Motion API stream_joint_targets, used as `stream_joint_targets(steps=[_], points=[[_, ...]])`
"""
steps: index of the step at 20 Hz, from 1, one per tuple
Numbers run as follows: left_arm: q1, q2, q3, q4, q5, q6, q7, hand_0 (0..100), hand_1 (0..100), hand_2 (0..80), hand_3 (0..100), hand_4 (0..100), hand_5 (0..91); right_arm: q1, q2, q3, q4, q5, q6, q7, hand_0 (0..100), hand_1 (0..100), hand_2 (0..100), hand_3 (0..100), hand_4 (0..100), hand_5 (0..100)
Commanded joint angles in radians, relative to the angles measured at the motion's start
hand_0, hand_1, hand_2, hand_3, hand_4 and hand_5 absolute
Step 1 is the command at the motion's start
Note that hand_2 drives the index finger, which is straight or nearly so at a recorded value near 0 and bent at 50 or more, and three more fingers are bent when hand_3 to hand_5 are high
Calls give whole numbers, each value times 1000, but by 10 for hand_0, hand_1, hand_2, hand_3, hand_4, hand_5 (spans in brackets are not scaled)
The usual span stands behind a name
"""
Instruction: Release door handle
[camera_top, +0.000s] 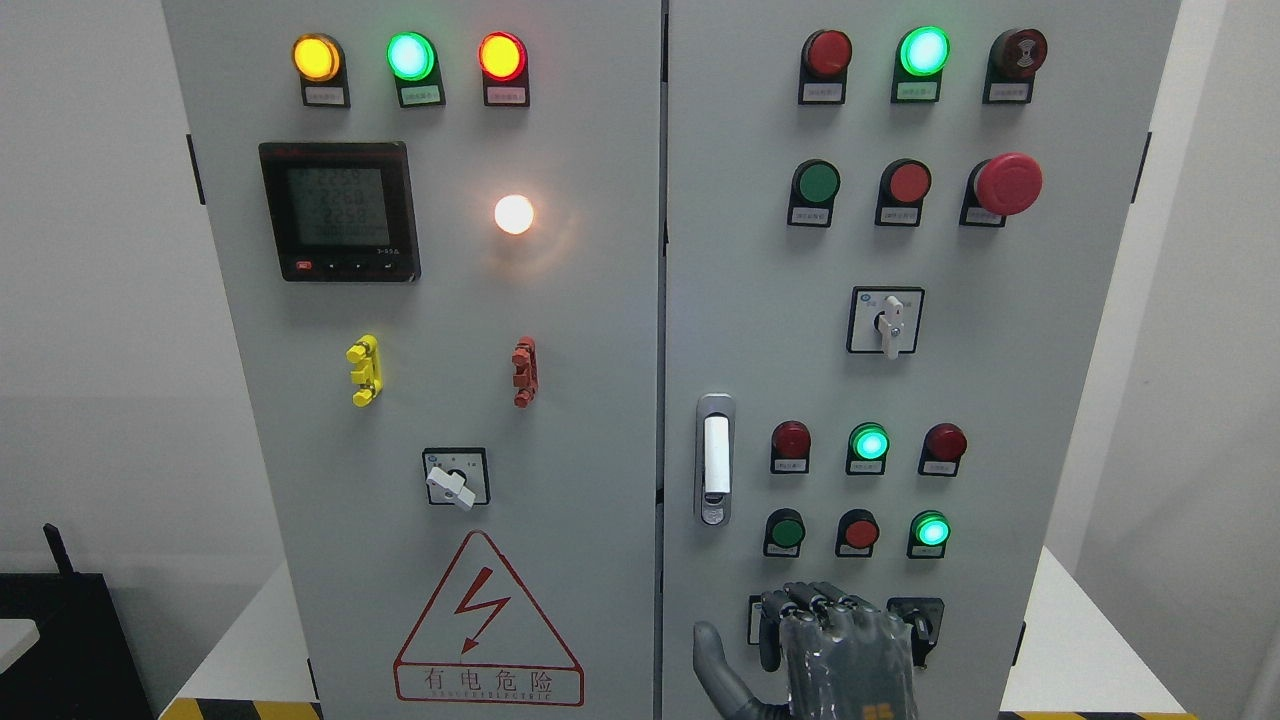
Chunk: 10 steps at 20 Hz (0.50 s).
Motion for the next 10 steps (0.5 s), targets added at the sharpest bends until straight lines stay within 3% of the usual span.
stream_joint_targets(steps=[1, 6, 10], points=[[0, 0, -12, -15, 0, 0, -1, 120, 389, 0, 0, 0, 0, -67, 0, -10, 12, -6, 5, 36, 311, 222, 1000, 1000, 1000, 994], [0, 0, -12, -15, 0, 0, -1, 120, 389, 0, 0, 0, 0, -126, 0, -10, 46, -4, 8, 78, 265, 243, 1000, 1000, 1000, 995], [0, 0, -12, -15, 0, 0, -1, 120, 389, 0, 0, 0, 0, -162, 2, -7, 72, -3, 39, 89, 225, 325, 1000, 1000, 1000, 994]])
